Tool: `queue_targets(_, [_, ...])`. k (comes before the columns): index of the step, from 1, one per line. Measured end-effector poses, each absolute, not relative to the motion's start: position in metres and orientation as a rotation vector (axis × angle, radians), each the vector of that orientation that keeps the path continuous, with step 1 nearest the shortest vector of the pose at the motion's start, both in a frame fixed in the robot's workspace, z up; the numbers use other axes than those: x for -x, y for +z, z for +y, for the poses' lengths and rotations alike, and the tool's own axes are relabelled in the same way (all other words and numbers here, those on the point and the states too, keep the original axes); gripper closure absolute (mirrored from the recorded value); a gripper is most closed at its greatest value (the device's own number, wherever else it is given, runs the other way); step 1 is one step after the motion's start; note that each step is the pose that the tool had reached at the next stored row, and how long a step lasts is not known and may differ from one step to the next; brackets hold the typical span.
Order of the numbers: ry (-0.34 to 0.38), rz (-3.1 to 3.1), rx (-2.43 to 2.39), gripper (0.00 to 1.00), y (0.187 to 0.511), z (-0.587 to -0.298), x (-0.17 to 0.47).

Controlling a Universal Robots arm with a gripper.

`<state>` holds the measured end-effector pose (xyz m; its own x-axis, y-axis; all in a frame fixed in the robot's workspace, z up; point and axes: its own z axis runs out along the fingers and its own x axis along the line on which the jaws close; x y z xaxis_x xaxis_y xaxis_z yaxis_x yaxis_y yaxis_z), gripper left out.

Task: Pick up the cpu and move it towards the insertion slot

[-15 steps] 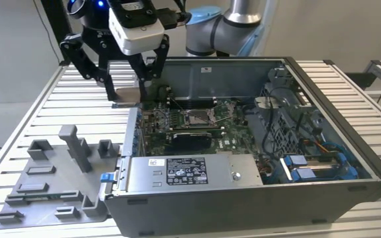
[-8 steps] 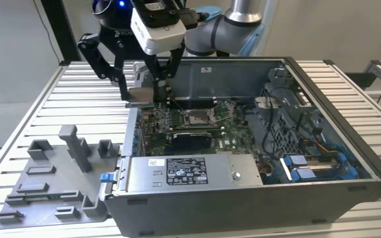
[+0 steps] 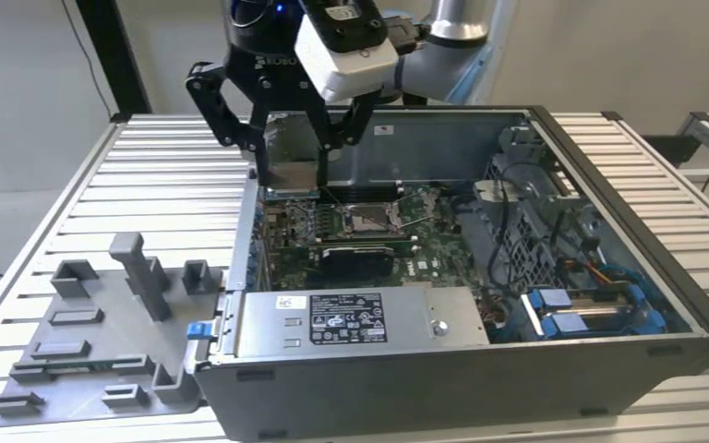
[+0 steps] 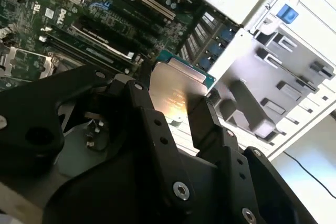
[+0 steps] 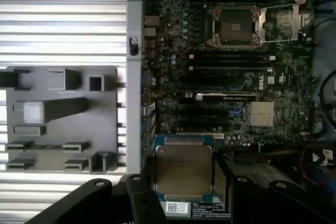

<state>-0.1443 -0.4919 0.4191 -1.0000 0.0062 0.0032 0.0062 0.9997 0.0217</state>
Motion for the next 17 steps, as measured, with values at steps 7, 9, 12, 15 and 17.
queue_targets(7, [-0.034,-3.137,0.01,1.0,0.419,-0.492,0.12])
queue_targets(9, [-0.034,-3.137,0.01,1.0,0.419,-0.492,0.115])
queue_targets(12, [-0.034,-3.137,0.01,1.0,0.419,-0.492,0.109])
queue_targets(15, [-0.034,-3.137,0.01,1.0,0.419,-0.492,0.098])
queue_targets(17, [-0.034,-3.137,0.01,1.0,0.419,-0.492,0.091])
